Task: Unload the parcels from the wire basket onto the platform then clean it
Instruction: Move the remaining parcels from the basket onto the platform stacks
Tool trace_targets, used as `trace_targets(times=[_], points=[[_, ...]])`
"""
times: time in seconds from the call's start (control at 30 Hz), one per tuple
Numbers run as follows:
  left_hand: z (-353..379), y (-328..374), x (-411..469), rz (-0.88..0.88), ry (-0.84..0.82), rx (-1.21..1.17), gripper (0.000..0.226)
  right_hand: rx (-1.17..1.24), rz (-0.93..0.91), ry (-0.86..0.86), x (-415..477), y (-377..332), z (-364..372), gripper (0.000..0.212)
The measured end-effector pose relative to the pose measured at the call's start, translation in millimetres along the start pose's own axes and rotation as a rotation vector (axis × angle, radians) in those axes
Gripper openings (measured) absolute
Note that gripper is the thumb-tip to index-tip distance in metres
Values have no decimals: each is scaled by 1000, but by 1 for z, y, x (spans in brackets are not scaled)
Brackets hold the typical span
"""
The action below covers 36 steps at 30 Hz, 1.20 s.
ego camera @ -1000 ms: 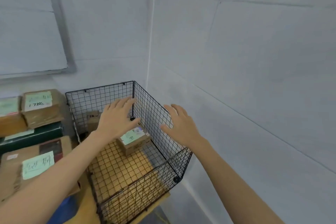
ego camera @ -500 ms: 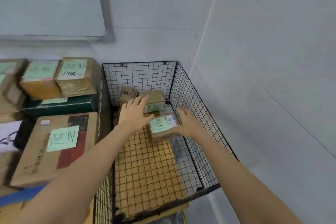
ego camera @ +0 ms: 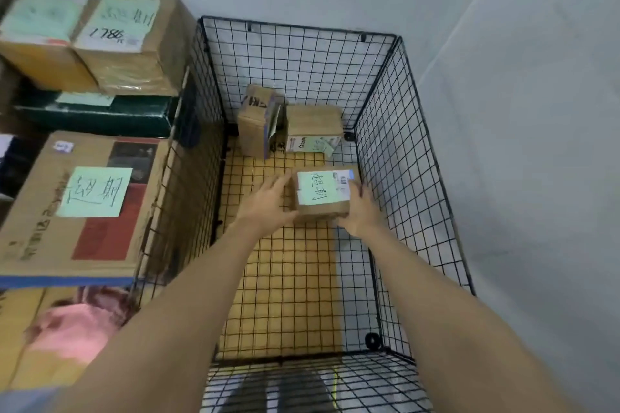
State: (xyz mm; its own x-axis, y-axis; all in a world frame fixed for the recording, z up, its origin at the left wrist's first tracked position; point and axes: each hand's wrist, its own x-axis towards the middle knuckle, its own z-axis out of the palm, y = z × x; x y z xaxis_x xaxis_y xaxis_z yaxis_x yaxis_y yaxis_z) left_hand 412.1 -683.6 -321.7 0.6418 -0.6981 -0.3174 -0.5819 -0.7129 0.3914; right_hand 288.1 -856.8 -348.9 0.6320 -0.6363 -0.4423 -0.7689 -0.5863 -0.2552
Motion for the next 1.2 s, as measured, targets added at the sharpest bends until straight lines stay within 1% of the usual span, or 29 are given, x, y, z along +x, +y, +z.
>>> trace_targets(times=[0.1, 0.2, 0.33, 0.43, 0.53, 0.63, 0.8, 0.9, 0.97, 1.07, 1.2], points=[[7, 0, 4, -29, 7, -51, 93, -11, -36, 22, 6, 2, 5, 98], [11, -4, 7, -73, 12, -164, 95, 63, -95, 45, 11, 2, 6, 93], [19, -12, 11, -119, -15, -340, 105, 205, -107, -8, 16, -1, 11, 105], [26, -10, 14, -122, 0, -468, 103, 289, -90, -33, 17, -2, 14, 108], [31, -4, 16, -149, 70, -585, 98, 298, -99, -44, 16, -3, 13, 106], [30, 1, 13, -159, 105, -623, 98, 349, -104, -24, 13, -6, 8, 107], [4, 7, 6, -135, 110, -643, 99, 440, -141, 97, -4, -21, -13, 116], [-21, 11, 0, -77, 171, -555, 97, 458, -147, 179, -18, -32, -34, 117], [-40, 15, -7, -30, 235, -526, 96, 447, -160, 252, -28, -40, -52, 115], [-70, 21, -15, 54, 310, -556, 95, 450, -212, 339, -46, -51, -85, 104], [-124, 37, -28, 187, 431, -554, 91, 556, -325, 469, -73, -66, -132, 99]])
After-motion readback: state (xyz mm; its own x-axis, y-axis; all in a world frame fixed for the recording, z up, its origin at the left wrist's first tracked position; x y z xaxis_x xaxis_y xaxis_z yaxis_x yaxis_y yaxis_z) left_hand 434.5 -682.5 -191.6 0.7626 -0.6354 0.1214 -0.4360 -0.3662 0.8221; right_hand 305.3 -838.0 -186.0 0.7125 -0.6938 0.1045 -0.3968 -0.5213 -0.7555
